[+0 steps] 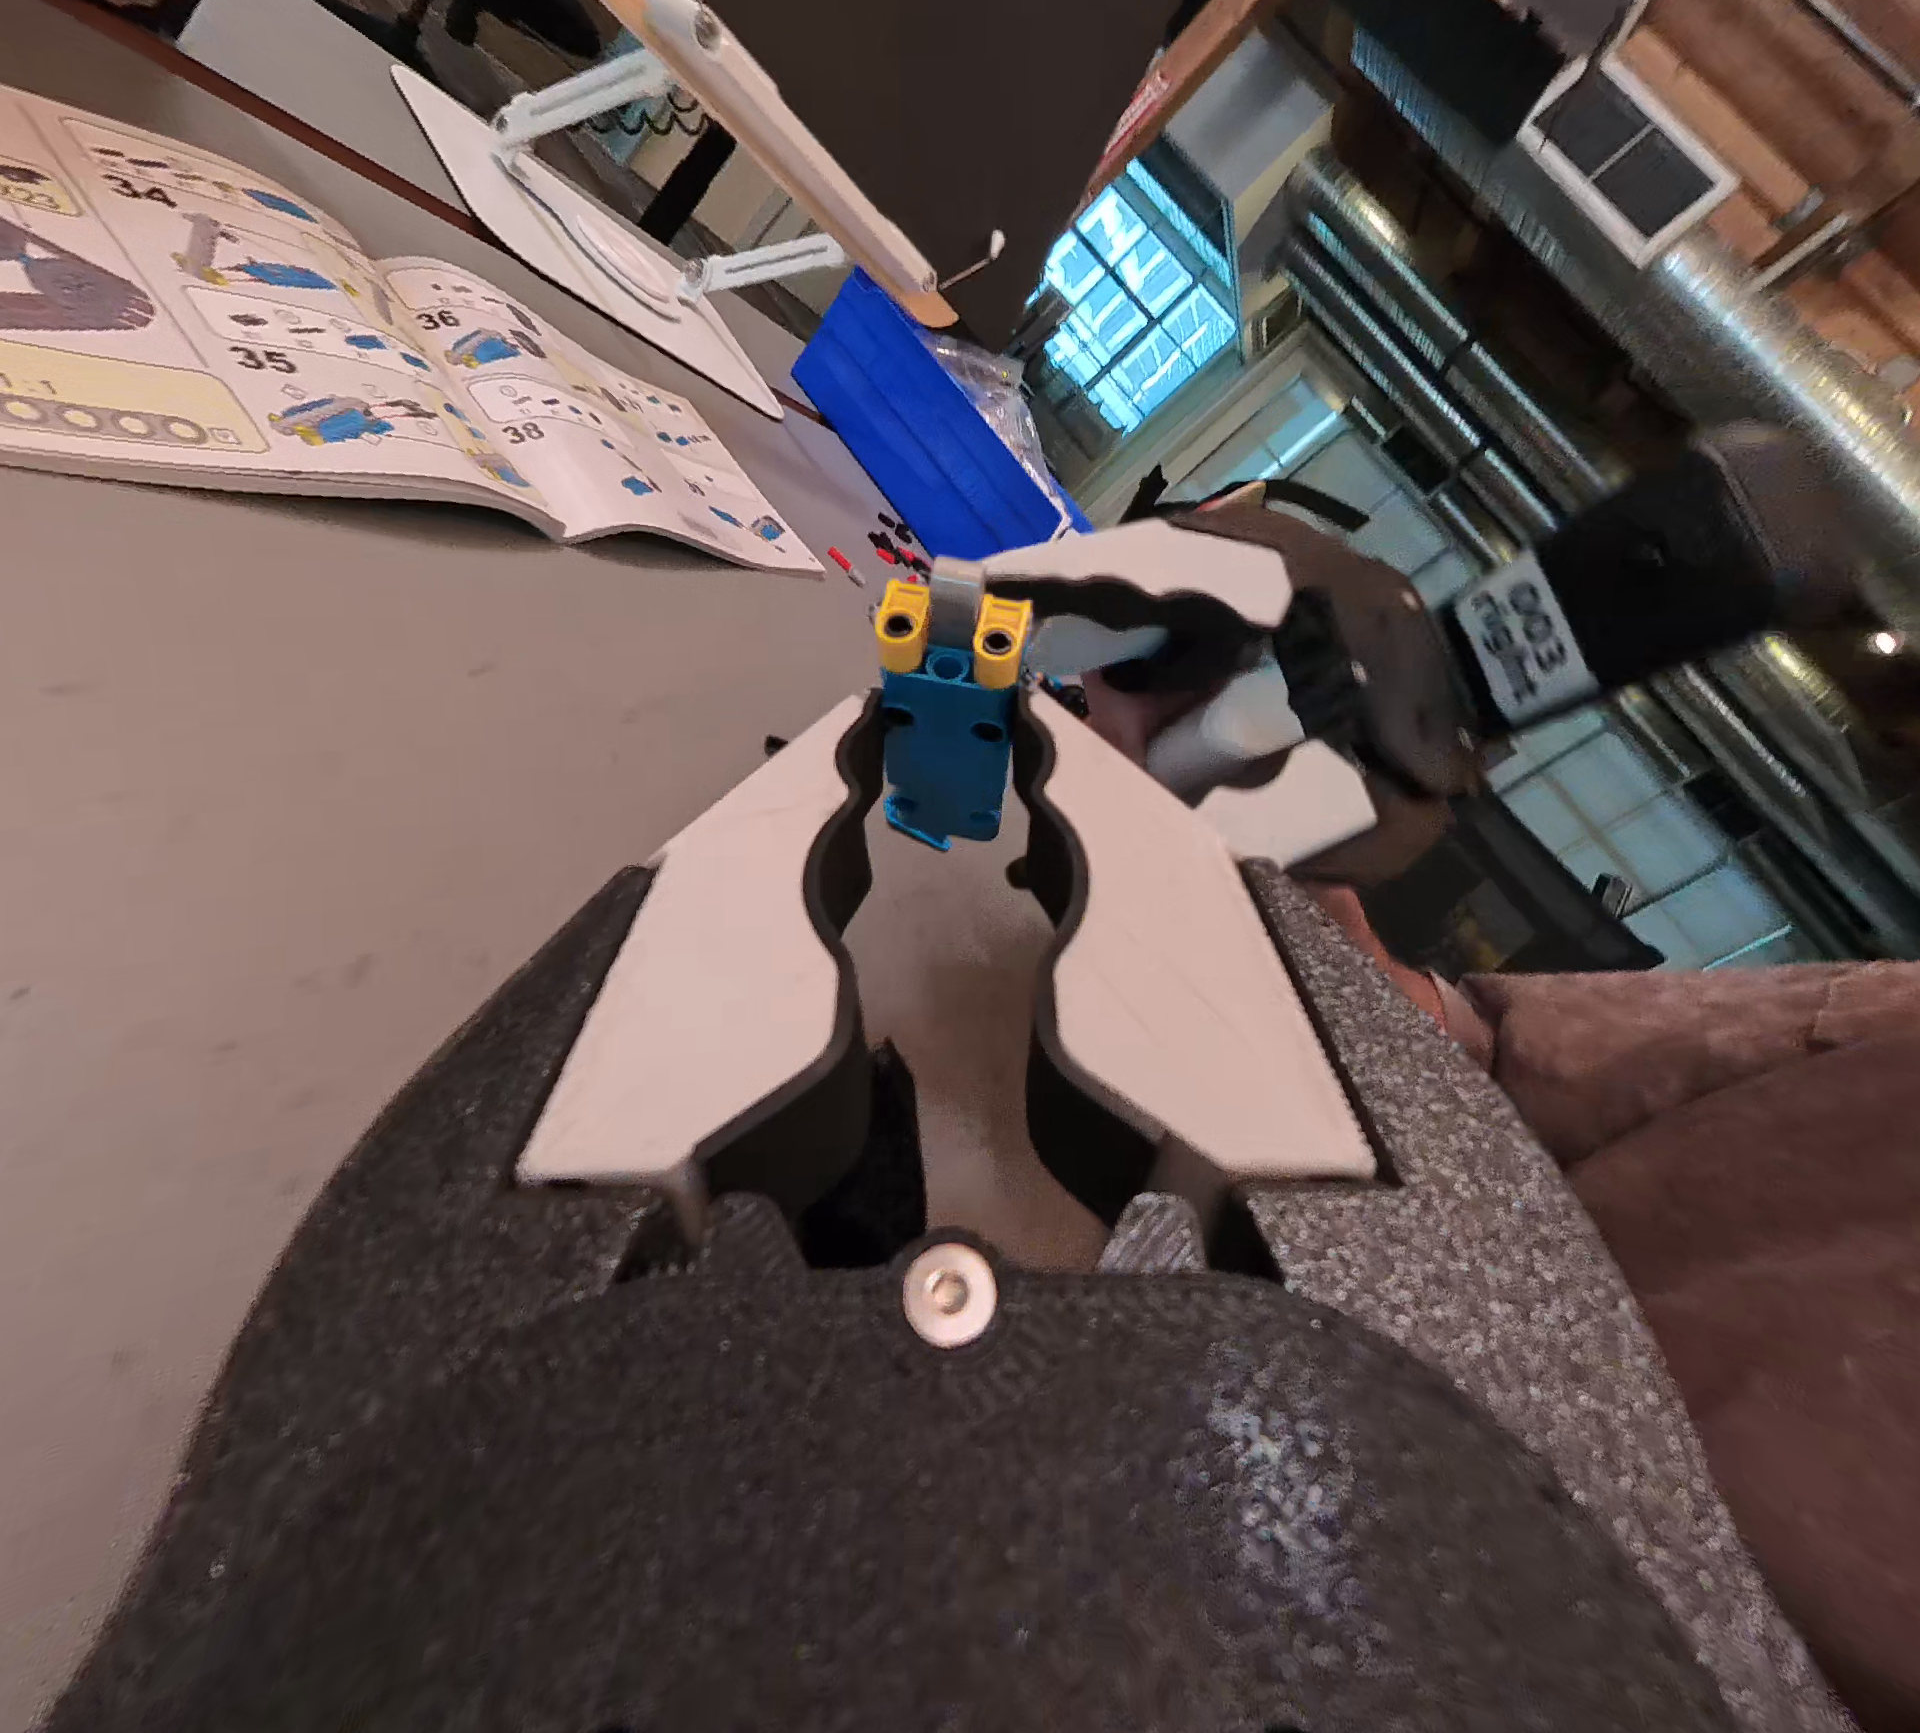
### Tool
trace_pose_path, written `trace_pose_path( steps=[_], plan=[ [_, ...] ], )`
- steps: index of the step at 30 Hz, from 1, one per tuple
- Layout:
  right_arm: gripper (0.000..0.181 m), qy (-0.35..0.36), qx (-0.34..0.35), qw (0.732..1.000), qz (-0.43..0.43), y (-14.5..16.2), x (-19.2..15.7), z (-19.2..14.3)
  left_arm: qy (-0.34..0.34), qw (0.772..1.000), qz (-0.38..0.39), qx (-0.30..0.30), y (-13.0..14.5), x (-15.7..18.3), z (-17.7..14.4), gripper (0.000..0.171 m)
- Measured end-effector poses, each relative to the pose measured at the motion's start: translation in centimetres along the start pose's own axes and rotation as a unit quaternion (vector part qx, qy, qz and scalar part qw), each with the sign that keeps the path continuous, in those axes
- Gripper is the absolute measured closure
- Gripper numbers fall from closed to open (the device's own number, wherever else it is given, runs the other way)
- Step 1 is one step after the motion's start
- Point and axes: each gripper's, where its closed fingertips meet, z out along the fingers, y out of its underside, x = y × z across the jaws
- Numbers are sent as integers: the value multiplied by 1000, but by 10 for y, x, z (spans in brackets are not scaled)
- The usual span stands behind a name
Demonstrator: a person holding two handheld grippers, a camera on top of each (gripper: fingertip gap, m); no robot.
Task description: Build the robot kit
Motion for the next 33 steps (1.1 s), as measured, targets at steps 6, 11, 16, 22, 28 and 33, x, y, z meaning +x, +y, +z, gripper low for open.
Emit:
trace_pose_path(
  steps=[6,11,16,22,28,33],
  plan=[
    [129,80,-3,996,-38,-15,1,3,-12,1000,9,16,-5,-1,-2,148],
    [142,100,-13,993,-55,-14,0,8,-9,1000,-1,18,-2,1,3,148],
    [152,127,-18,987,-93,-13,6,5,-3,1000,0,14,0,4,5,148],
    [155,91,-5,989,-121,-10,6,-8,39,999,2,-3,5,17,8,145],
    [154,54,10,992,-110,-7,4,-14,22,998,54,-19,10,20,11,148],
    [133,-35,73,997,6,-16,0,-26,53,998,44,11,-1,29,4,148]
  ],
)
